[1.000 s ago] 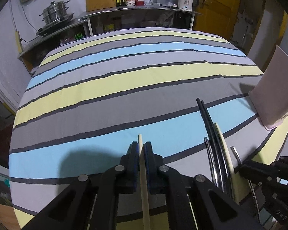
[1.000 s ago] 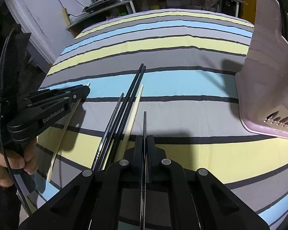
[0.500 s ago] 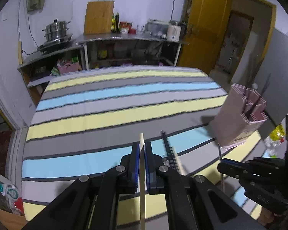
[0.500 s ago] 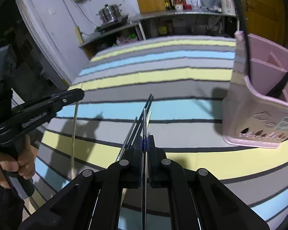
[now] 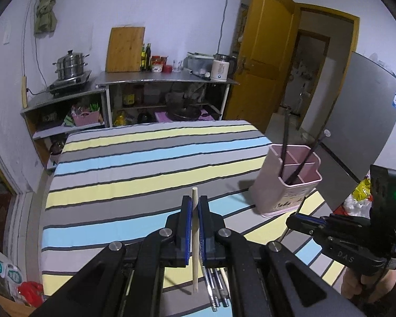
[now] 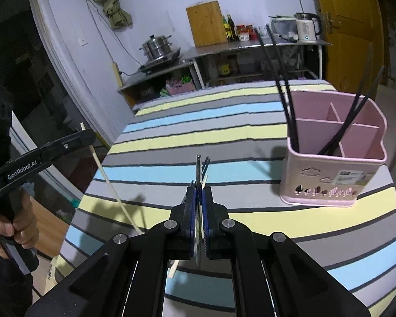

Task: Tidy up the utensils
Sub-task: 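Lift both held chopsticks upright and carry them over the pink holder, then lower both chopsticks into the pink holder and open both tools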

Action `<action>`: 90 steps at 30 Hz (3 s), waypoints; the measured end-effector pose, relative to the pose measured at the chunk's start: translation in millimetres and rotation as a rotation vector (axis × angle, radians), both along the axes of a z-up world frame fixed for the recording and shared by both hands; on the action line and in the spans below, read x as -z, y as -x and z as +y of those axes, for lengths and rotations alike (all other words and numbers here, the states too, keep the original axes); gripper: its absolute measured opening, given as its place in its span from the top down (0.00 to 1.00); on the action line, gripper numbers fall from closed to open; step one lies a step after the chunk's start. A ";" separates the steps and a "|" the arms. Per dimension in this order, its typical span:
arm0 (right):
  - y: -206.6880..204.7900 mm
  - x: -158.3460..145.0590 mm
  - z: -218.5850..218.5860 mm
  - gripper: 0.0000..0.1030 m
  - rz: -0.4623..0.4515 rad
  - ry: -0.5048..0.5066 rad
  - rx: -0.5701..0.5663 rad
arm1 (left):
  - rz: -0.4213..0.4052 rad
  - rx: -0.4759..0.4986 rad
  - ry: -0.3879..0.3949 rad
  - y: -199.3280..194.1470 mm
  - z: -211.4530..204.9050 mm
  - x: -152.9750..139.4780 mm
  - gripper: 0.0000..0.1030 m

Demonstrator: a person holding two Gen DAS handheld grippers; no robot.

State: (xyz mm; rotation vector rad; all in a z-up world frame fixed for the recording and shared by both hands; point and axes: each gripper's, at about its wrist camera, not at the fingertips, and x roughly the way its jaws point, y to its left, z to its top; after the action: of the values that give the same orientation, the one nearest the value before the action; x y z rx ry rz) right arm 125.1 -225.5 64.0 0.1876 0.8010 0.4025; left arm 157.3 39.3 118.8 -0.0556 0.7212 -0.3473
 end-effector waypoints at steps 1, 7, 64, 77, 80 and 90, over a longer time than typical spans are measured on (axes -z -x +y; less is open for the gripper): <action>1.5 -2.6 -2.3 0.96 -0.006 -0.002 0.001 | -0.003 0.002 0.005 1.8 -0.7 -4.0 0.95; 9.9 -18.5 -14.0 0.96 -0.043 -0.016 0.016 | -0.017 0.018 0.044 9.8 -6.9 -19.1 0.95; -64.7 -28.9 -144.3 0.96 -0.127 -0.065 0.307 | -0.067 0.177 0.152 -118.6 -179.9 -17.7 0.95; -64.6 -8.2 -145.2 0.91 -0.047 -0.047 0.304 | -0.024 0.181 0.144 -106.6 -175.2 0.5 0.95; -58.5 -11.4 -143.9 0.88 -0.055 -0.043 0.305 | -0.025 0.178 0.144 -101.8 -171.7 -1.8 0.95; -30.3 -28.1 -138.2 0.86 -0.103 -0.019 0.305 | -0.068 0.152 0.144 -75.1 -147.7 -14.8 0.94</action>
State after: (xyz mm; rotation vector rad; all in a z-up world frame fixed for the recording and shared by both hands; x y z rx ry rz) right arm 155.4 -363.6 92.2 0.2999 0.6547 0.1310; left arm 232.4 -108.4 133.7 -0.1256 0.6339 -0.5436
